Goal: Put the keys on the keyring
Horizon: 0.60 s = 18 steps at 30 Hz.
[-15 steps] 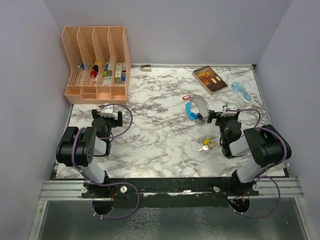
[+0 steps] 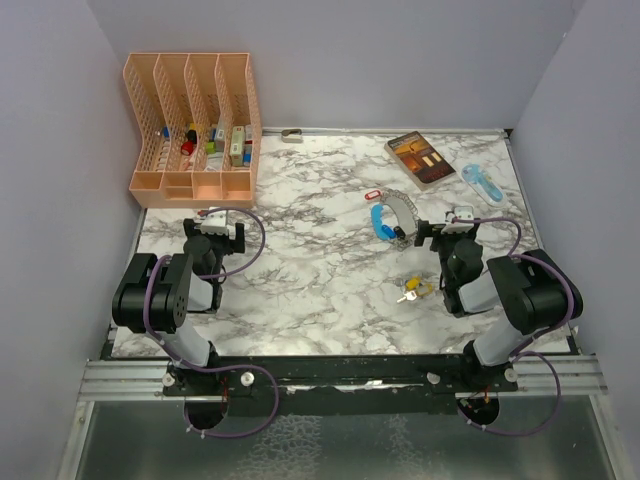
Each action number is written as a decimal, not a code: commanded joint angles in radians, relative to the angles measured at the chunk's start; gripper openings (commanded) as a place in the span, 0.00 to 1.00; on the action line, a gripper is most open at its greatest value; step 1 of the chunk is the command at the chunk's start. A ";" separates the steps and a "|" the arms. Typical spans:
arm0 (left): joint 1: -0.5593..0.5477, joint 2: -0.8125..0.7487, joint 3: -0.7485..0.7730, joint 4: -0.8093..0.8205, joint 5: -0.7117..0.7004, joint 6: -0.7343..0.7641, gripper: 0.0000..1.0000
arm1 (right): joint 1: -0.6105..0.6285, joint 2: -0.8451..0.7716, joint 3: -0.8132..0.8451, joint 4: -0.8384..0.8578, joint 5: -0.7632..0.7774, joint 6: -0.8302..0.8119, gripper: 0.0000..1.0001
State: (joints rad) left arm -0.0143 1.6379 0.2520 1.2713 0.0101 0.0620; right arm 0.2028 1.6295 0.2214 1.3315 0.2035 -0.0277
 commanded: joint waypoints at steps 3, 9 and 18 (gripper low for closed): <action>0.007 0.000 0.001 0.034 -0.005 -0.010 0.99 | -0.005 0.004 0.007 0.015 0.003 0.003 0.99; 0.007 0.000 0.001 0.034 -0.004 -0.010 0.99 | -0.012 0.006 0.004 0.025 -0.007 0.003 0.99; 0.007 0.000 0.001 0.034 -0.005 -0.009 0.99 | -0.012 0.001 0.006 0.012 -0.007 0.006 1.00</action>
State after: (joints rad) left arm -0.0143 1.6379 0.2520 1.2709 0.0101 0.0620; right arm 0.1959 1.6295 0.2234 1.3285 0.2028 -0.0273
